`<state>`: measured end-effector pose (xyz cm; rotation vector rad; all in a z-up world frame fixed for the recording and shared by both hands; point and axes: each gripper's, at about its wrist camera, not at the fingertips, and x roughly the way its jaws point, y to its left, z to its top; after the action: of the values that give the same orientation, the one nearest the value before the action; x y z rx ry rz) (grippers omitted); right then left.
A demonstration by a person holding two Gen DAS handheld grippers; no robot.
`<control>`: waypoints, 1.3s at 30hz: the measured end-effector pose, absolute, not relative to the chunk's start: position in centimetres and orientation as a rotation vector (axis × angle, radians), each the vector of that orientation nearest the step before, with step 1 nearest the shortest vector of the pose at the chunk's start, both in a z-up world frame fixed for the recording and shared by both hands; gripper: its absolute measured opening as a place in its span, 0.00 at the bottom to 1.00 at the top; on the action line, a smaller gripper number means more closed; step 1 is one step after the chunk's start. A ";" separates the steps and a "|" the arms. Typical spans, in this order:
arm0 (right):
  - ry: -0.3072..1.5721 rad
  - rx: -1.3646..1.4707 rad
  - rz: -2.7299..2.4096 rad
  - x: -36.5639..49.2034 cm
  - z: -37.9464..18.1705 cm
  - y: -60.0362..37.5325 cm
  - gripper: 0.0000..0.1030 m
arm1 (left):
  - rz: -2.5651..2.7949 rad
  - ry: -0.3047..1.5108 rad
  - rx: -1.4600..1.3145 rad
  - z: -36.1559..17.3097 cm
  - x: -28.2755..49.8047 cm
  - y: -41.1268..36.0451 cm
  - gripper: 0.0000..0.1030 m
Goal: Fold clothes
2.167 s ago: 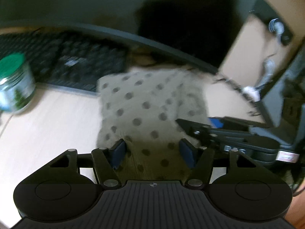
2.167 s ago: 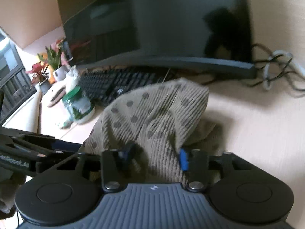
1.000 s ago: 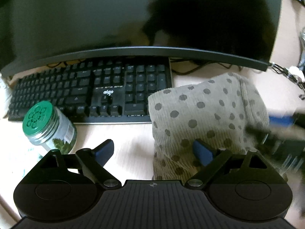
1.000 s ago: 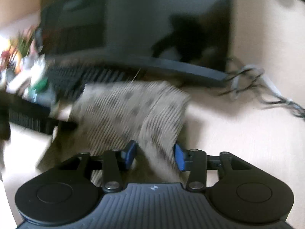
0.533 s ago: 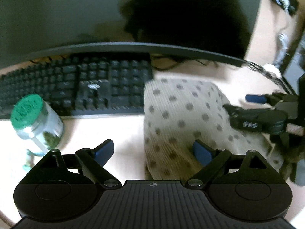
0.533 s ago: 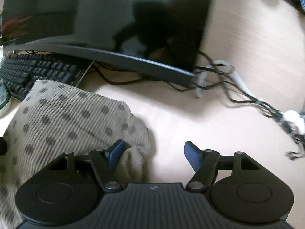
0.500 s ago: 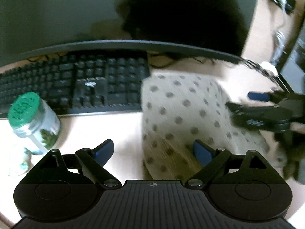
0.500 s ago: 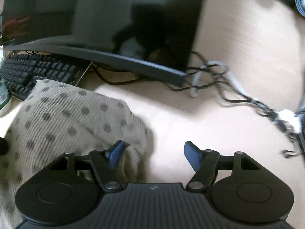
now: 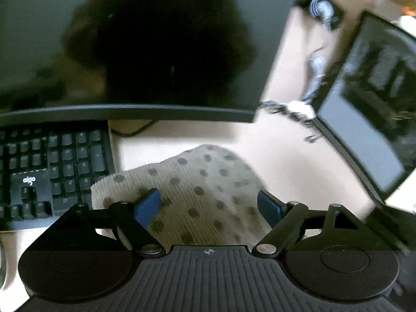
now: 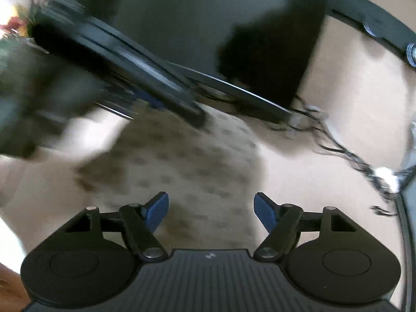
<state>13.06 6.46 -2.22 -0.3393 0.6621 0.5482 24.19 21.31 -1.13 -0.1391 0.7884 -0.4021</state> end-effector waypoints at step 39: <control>0.468 -0.144 0.687 5.6 -3.2 -10.9 1.00 | 0.292 0.512 -0.179 -2.9 -4.9 9.7 1.00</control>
<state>5.60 -10.88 -3.24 -0.1445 0.4678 0.6870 -4.88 9.73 -2.90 -0.1788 0.5121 0.2916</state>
